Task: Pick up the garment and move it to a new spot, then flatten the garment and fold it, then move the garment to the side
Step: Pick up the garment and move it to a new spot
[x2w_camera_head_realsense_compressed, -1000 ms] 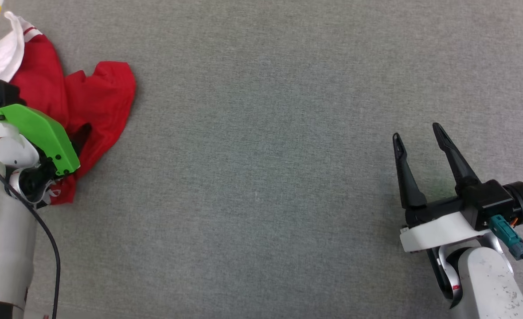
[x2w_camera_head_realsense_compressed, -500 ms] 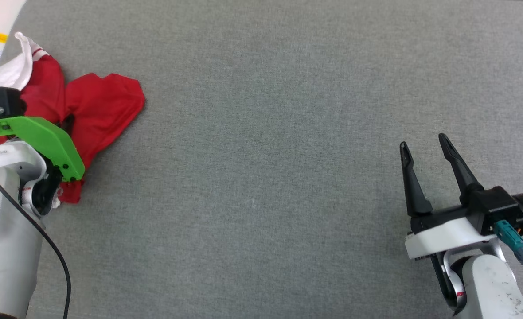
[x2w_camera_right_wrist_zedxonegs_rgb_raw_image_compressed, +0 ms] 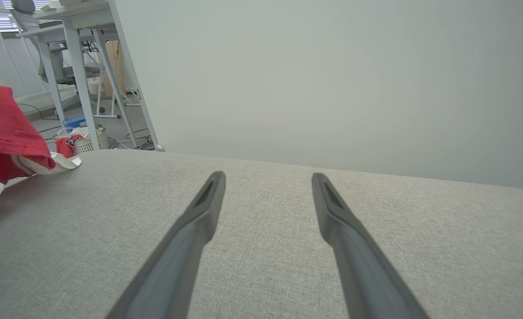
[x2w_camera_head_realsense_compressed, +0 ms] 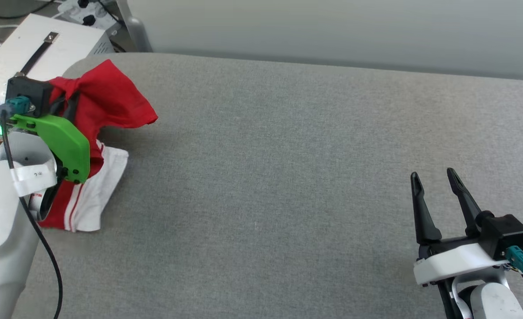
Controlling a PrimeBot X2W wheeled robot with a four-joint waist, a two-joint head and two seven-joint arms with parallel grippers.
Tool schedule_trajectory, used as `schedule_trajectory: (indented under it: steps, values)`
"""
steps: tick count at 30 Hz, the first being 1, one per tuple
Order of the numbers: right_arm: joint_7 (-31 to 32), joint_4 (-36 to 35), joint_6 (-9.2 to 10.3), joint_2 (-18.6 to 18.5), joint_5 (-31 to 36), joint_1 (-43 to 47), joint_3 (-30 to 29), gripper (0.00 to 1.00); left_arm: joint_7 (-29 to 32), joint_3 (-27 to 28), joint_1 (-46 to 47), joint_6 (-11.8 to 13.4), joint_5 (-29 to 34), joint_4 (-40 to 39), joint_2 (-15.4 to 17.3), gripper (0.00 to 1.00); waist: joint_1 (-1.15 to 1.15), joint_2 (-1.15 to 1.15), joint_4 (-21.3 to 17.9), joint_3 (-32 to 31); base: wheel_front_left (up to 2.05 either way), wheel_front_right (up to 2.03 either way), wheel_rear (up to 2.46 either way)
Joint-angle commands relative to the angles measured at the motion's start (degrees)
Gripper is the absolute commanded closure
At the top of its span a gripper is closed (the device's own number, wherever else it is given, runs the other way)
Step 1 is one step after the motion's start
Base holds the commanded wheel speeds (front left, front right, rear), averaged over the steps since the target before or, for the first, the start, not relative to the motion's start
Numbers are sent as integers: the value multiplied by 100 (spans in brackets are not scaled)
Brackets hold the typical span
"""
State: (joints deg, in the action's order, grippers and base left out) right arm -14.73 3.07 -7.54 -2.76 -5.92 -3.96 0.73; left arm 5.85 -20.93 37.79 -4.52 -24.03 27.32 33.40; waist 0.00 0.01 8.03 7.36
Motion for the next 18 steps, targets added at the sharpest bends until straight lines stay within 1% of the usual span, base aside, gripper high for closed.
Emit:
schedule_trajectory:
  steps: [1,5,9,14,18]
  values:
    - [-27,10,5,-12,-74,111,-27,0,-81,-60,134,51,107,-108,24,100,0,-1,-263,-323,0,0,0]
    - [-27,-5,5,-12,-138,203,-68,0,-231,-243,387,30,264,-336,-130,100,0,-1,-520,-438,0,0,0]
    - [-27,-13,5,-12,-163,243,-107,0,-406,-528,660,-73,362,-440,-420,100,0,-1,-828,-508,0,0,0]
    - [-27,-27,5,-12,-169,248,-207,0,-590,-906,1047,-183,419,-387,-836,100,0,-1,-1258,-533,0,0,0]
    - [-27,-67,5,-12,-180,248,-320,0,-791,-1176,1395,-232,510,-298,-1073,100,0,-1,-1578,-523,0,0,0]
